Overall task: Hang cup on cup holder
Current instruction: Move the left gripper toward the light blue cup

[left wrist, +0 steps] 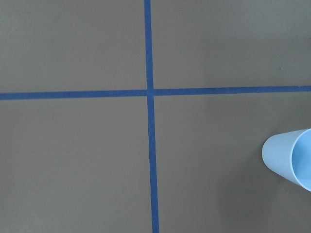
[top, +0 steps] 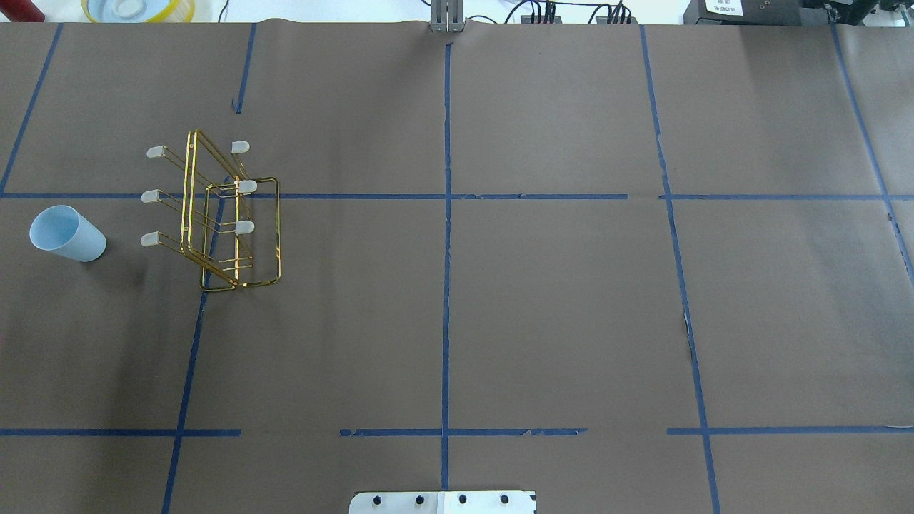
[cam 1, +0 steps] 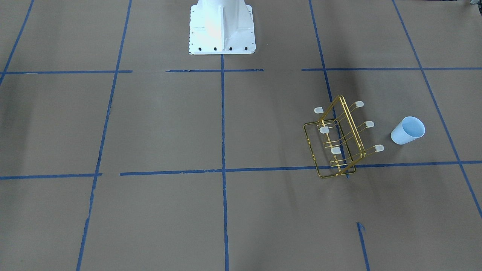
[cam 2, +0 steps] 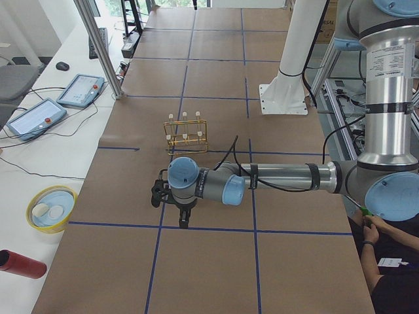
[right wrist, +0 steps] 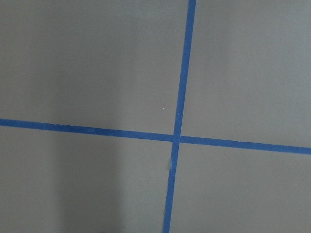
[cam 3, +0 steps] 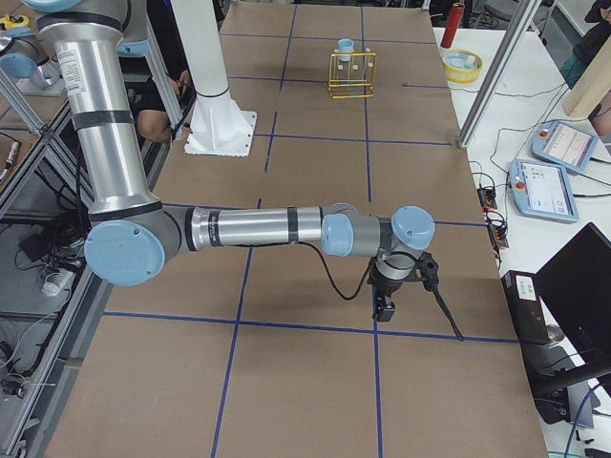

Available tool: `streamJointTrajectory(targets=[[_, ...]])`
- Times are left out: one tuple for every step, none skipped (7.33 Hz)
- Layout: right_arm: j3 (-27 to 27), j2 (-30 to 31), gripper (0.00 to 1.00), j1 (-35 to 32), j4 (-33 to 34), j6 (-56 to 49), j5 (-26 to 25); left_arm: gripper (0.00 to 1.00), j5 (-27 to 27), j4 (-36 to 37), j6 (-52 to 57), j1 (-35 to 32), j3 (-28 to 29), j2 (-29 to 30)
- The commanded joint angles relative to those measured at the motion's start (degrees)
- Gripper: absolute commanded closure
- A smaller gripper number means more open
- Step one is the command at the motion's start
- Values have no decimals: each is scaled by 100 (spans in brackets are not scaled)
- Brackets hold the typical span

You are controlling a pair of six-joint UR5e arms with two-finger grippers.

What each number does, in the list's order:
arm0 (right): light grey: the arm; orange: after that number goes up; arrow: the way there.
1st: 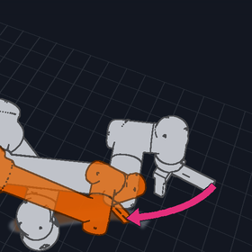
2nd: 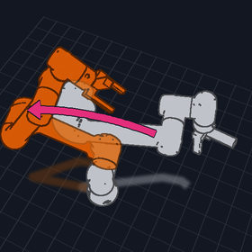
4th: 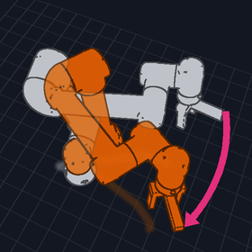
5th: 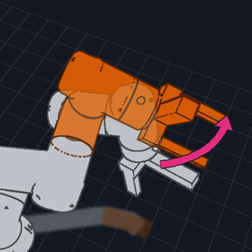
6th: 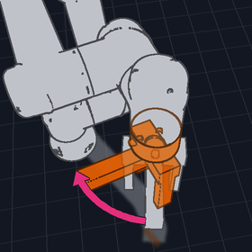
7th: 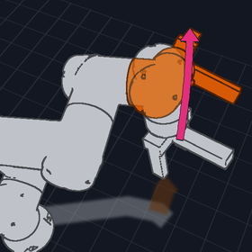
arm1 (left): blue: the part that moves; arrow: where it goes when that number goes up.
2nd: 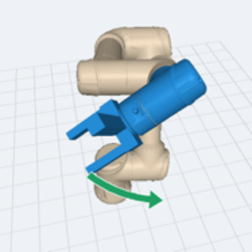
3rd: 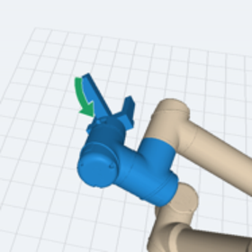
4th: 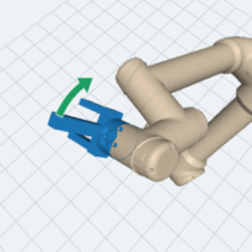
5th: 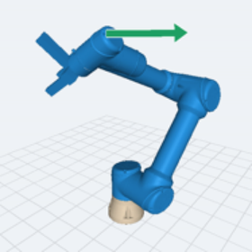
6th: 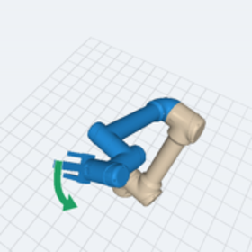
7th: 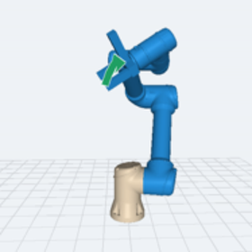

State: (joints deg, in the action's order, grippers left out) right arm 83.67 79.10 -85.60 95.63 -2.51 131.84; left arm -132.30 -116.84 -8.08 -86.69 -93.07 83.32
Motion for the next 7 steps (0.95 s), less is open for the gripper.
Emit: streamJointTrajectory(targets=[[0, 0, 0, 0, 0, 5, 0, 4, 1106, -2246, -9, 73, 60, -358], [-9, 0, 0, 0, 0, -4, 0, 5, 1370, -3004, -270, 300, 95, -560], [0, 0, 0, 0, 0, 5, 0, 5, 1451, -3777, -943, 528, 96, -727], [0, 0, 0, 0, 0, -4, 0, 5, 1461, -4246, -1359, 670, 105, -825], [0, 0, 0, 0, 0, -4, 0, 5, 1461, -4659, -1972, 880, 122, -861], [0, 0, 0, 0, 0, 5, 0, 5, 1748, -5273, -2761, 1308, 200, -896], [0, 0, 0, 0, 0, 5, 0, 4, 2734, -5879, -3404, 2165, 193, -1174]])
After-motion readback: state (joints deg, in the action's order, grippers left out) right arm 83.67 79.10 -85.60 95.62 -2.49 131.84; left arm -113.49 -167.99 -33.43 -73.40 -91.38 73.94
